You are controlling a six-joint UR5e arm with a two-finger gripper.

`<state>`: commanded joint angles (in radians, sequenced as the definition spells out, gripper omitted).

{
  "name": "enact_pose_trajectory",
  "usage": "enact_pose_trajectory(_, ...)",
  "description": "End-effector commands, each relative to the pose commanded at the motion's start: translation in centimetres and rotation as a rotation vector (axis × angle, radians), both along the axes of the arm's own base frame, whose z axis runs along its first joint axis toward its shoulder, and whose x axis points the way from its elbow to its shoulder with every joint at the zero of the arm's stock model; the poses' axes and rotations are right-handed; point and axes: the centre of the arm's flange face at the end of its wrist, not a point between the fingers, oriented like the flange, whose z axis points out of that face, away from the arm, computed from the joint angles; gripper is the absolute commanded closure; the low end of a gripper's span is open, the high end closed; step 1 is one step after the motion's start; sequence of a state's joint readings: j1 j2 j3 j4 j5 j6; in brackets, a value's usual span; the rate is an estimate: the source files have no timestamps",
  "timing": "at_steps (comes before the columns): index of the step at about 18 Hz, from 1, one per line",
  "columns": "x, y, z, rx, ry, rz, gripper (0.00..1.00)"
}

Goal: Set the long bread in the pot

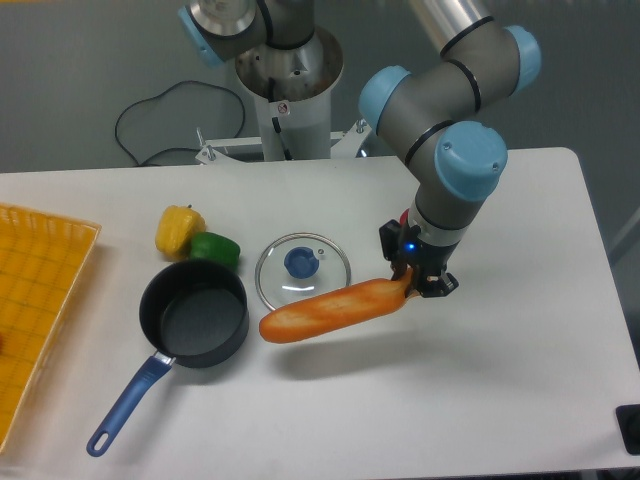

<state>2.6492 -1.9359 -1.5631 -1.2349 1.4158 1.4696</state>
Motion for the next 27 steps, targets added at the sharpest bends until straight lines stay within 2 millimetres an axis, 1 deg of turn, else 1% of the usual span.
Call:
enact_pose_trajectory(2,0.2,-0.1,-0.4,-0.002,-0.007,-0.001,0.67)
enact_pose_trajectory(8,-0.1,-0.1,0.0,0.001,-0.001,0.0,0.67)
enact_pose_trajectory(14,0.5,0.6,0.1,0.001,0.002,-0.009,0.67)
enact_pose_trajectory(17,0.5,0.4,0.0,-0.006,-0.004,-0.006,0.67)
enact_pose_trajectory(18,0.7,0.2,0.2,-0.008,-0.008,-0.005,0.67)
enact_pose_trajectory(19,1.0,0.1,0.9,-0.007,0.0,-0.006,0.67)
enact_pose_trajectory(24,1.6,0.0,1.0,-0.029,-0.017,-0.007,0.66)
enact_pose_trajectory(27,2.3,0.7,1.1,-0.036,-0.017,-0.021,0.66)
